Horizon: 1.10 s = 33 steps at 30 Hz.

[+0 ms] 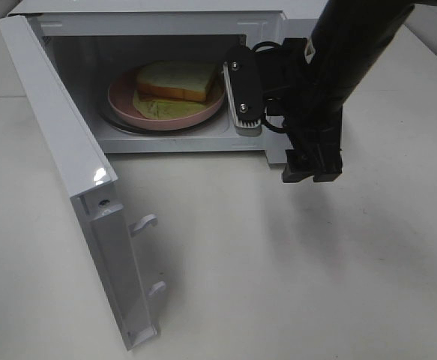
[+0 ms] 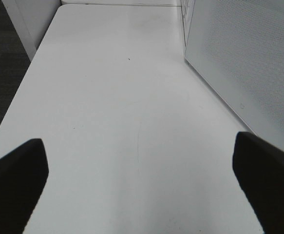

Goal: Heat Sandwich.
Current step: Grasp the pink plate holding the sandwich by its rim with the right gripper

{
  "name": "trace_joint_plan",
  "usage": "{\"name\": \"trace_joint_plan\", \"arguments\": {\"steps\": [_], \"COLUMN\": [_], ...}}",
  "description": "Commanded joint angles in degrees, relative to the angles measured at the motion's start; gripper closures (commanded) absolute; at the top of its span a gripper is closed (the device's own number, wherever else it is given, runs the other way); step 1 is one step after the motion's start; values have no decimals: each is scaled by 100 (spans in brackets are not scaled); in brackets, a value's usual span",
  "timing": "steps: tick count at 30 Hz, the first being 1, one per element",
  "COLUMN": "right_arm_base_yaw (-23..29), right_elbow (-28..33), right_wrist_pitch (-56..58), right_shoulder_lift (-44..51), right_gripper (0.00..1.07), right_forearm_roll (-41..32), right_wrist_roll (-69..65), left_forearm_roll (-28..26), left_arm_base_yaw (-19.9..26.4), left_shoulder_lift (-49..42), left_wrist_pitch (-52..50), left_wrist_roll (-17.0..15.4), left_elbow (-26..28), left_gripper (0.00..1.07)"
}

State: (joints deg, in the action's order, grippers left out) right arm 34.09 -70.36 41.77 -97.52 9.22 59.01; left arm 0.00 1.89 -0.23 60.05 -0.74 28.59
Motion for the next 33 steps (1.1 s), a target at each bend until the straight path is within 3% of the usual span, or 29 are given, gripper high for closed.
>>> {"name": "trace_joint_plan", "arguments": {"steps": [1,10,33], "right_arm_base_yaw": [172,223,223], "right_elbow": [-413,-1318,-2974], "right_wrist_pitch": [-17,-46,-493], "right_shoulder_lift": [-321,-1060,-2704], "right_gripper": [21,23,27], "right_forearm_roll": [63,57,-246], "right_wrist_roll": [-46,-46,-69], "left_forearm_roll": [0,0,0], "left_arm_base_yaw": [17,17,17], "left_shoulder_lift": [-160,-160,-160], "left_wrist_pitch": [-63,-63,-63], "left_wrist_roll": [6,6,6], "left_elbow": [-29,-29,-29], "left_gripper": [9,9,9]}}
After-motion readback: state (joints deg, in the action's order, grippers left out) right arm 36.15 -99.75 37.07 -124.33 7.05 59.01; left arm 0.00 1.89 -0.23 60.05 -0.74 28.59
